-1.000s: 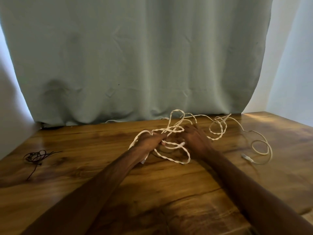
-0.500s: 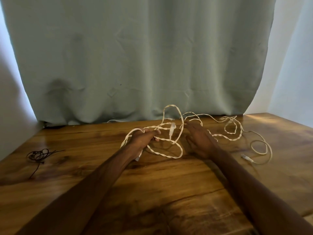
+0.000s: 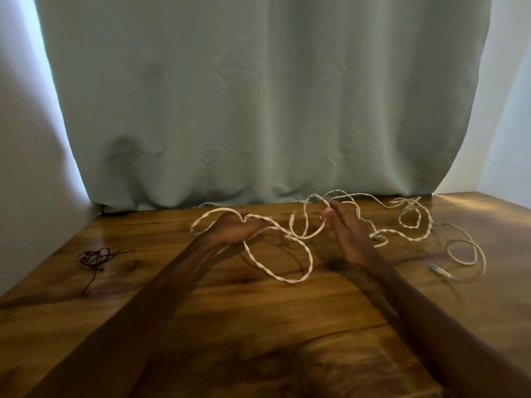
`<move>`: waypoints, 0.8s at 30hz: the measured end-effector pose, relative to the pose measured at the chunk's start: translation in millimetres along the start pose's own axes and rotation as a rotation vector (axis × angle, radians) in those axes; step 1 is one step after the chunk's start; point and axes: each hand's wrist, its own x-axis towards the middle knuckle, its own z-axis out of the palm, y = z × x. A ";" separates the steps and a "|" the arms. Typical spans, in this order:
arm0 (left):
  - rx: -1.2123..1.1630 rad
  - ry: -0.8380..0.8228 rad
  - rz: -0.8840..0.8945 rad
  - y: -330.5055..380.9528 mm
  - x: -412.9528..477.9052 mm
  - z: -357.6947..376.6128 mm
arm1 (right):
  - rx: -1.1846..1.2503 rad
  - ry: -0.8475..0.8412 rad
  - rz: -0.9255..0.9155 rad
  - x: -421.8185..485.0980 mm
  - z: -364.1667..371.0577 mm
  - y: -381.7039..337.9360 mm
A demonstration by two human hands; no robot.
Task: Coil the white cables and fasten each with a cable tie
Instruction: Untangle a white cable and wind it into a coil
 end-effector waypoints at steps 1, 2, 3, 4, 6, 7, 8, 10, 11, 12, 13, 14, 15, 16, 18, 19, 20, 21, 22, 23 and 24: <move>0.046 -0.017 -0.012 -1.6 0.8 -3.2 | -0.145 -0.008 -0.033 -0.9 3.0 1.5; 0.052 -0.036 -0.034 -3.6 1.9 -5.2 | -0.254 -0.011 -0.057 -0.7 6.4 2.5; 0.026 -0.052 -0.062 -4.2 1.6 -7.5 | -0.352 0.006 -0.084 -0.7 9.5 1.1; -0.003 -0.073 -0.086 -5.0 0.5 -9.0 | -0.426 0.033 -0.143 -1.1 13.1 -3.2; 0.007 -0.118 -0.124 -3.4 -3.7 -10.4 | -0.460 0.052 -0.292 -5.5 20.2 -17.7; 0.000 -0.132 -0.140 -4.5 -4.0 -10.1 | -0.407 0.016 -0.342 -9.1 25.9 -24.3; -0.034 -0.148 -0.140 -3.2 -6.2 -10.0 | -0.355 -0.048 -0.381 -13.8 32.9 -31.6; -0.119 -0.191 -0.119 0.1 -9.7 -11.5 | -0.335 -0.194 -0.393 -20.0 48.9 -44.3; -0.165 -0.225 -0.109 2.4 -11.6 -13.2 | -0.366 -0.236 -0.398 -18.8 56.7 -45.8; -0.219 -0.272 -0.107 5.2 -13.9 -14.7 | -0.405 -0.254 -0.411 -15.4 63.3 -45.8; -0.258 -0.332 -0.110 8.2 -17.4 -16.4 | -0.435 -0.250 -0.433 -10.8 67.9 -45.8; -0.278 -0.394 -0.117 10.3 -19.7 -18.1 | -0.439 -0.233 -0.450 -3.7 70.8 -44.1; -0.283 -0.455 -0.121 11.1 -20.9 -20.2 | -0.420 -0.210 -0.444 3.9 71.6 -43.0; -0.284 -0.499 -0.112 11.4 -21.5 -22.3 | -0.391 -0.189 -0.419 12.1 71.7 -42.2; -0.285 -0.505 -0.064 9.0 -18.7 -27.8 | -0.354 -0.153 -0.343 26.8 72.5 -42.6; -0.299 -0.465 -0.035 7.8 -16.8 -30.8 | -0.334 -0.148 -0.286 31.9 74.3 -42.4; -0.329 -0.409 -0.012 6.5 -15.3 -33.7 | -0.311 -0.144 -0.229 35.0 77.1 -42.0; -0.357 -0.351 0.007 3.9 -13.9 -36.4 | -0.300 -0.128 -0.181 36.6 79.9 -40.1; -0.382 -0.303 0.019 0.7 -11.9 -38.4 | -0.299 -0.104 -0.147 36.9 82.4 -36.9; -0.397 -0.267 0.021 -5.3 -8.2 -39.8 | -0.318 -0.076 -0.131 35.9 84.4 -33.7; -0.408 -0.242 0.016 -10.1 -5.9 -40.1 | -0.343 -0.049 -0.131 34.1 85.6 -30.8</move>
